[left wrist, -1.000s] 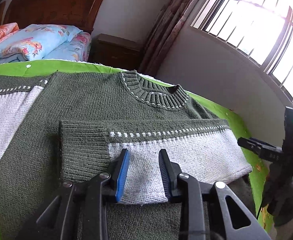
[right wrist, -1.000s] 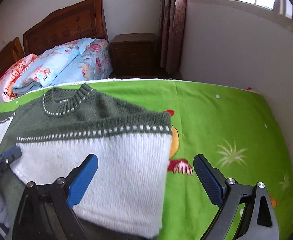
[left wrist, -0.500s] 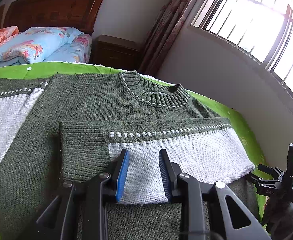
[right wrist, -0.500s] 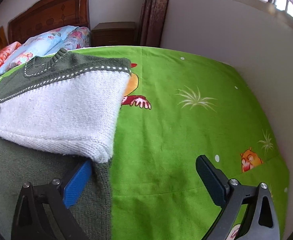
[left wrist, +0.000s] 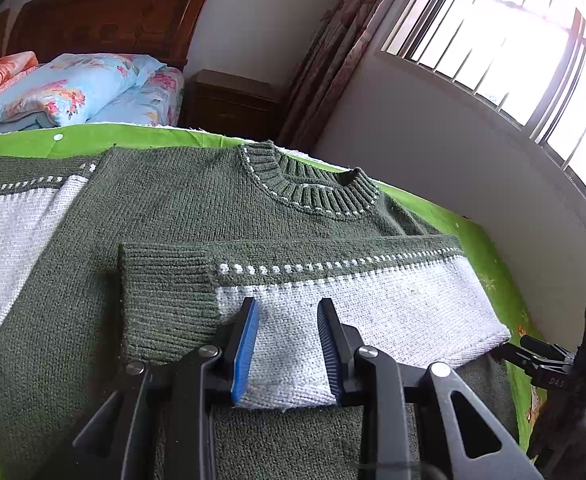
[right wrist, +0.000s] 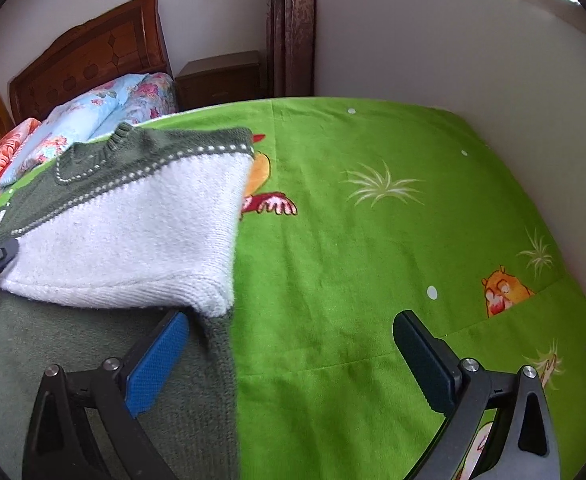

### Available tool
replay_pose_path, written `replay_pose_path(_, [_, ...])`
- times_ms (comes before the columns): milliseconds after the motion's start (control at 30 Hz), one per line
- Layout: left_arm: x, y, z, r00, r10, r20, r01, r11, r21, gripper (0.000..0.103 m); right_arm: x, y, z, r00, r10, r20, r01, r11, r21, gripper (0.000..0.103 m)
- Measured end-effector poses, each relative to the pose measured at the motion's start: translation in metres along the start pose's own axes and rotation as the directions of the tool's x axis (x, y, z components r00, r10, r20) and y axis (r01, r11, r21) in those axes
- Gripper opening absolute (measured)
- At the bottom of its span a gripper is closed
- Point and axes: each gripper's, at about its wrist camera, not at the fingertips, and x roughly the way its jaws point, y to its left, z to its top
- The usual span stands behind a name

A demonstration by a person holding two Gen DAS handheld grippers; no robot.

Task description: Fold small clothes

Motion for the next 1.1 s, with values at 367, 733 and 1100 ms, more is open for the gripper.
replay_pose_path(367, [0.0,0.001,0.0,1.0,-0.007,0.0,0.007,1.0,-0.005,0.031,0.019,0.04,0.015,0.998,-0.07,0.0,0.07,0.993,-0.098,0.103])
replay_pose_path(733, [0.0,0.014,0.005,0.993,-0.115,-0.021,0.114,0.992,-0.045,0.044,-0.037,0.053,0.004,0.998,-0.003,0.062,0.007,0.998,-0.068,0.103])
replay_pose_path(1100, [-0.141,0.147,0.019,0.98,-0.075,0.186,0.135,0.931,-0.338,0.044,-0.039,0.178,-0.02,0.987,0.151,0.048,-0.131,0.946,-0.295,0.103])
